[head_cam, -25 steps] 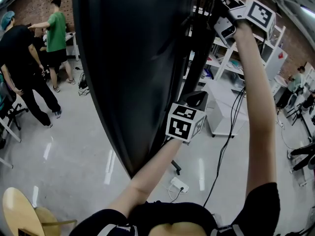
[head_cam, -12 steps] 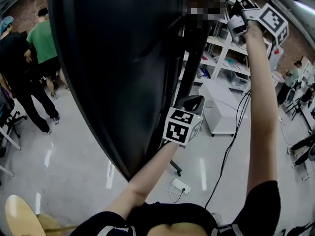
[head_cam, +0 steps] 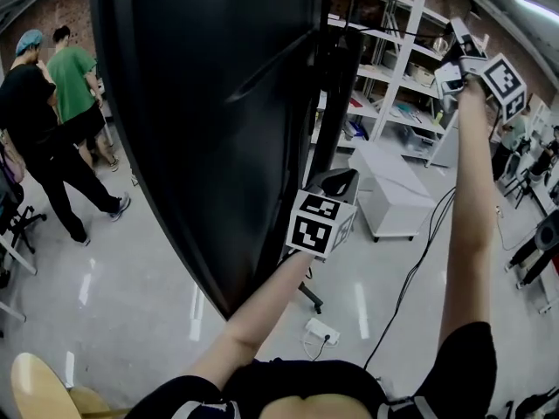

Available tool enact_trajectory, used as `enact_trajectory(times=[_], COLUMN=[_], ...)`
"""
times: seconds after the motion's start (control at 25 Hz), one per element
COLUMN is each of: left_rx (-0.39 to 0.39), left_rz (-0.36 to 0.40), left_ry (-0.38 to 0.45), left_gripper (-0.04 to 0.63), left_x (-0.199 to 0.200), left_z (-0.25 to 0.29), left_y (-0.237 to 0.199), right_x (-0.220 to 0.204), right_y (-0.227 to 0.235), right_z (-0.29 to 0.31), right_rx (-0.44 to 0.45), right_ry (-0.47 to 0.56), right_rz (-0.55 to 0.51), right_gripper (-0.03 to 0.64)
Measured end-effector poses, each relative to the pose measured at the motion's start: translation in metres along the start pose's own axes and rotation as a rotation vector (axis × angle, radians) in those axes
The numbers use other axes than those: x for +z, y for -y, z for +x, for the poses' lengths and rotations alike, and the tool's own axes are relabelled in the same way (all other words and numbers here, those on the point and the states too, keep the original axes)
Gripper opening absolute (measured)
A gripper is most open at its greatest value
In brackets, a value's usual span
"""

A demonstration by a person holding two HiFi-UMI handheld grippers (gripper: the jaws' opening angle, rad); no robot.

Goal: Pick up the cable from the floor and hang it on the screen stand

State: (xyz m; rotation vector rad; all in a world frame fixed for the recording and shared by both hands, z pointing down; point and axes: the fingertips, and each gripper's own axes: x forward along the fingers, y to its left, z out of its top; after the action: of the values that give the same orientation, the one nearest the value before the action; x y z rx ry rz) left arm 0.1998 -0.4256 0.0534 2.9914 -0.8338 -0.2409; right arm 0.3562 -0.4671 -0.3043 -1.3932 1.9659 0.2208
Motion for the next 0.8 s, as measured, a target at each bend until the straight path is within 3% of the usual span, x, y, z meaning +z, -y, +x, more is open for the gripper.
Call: enact_trajectory(times=[0.2, 0.36, 0.64, 0.8], left_rx=[0.000, 0.004, 0.017, 0.046], left_rz=[-0.004, -0.003, -0.038, -0.010], left_ry=[-0.004, -0.021, -0.002, 0.004], left_gripper=[0.008, 0.008, 0.008, 0.008], left_x=[-0.007, -0.020, -0.028, -0.032], left_z=[0.004, 0.001, -0.014, -0.028], left_y=[0.012, 0.015, 0.015, 0.014], right_x=[-0.052, -0.105, -0.197, -0.242], right_y=[0.038, 0.061, 0.083, 0.075], right_z=[-0.039, -0.063, -0.099, -0.111], right_rx=[-0.052, -0.089, -0.139, -0.117], right_ry=[-0.064, -0.070, -0.002, 0.043], right_rz=[0.013, 0.152, 0.659, 0.919], right_gripper=[0.104, 0.104, 0.106, 0.106])
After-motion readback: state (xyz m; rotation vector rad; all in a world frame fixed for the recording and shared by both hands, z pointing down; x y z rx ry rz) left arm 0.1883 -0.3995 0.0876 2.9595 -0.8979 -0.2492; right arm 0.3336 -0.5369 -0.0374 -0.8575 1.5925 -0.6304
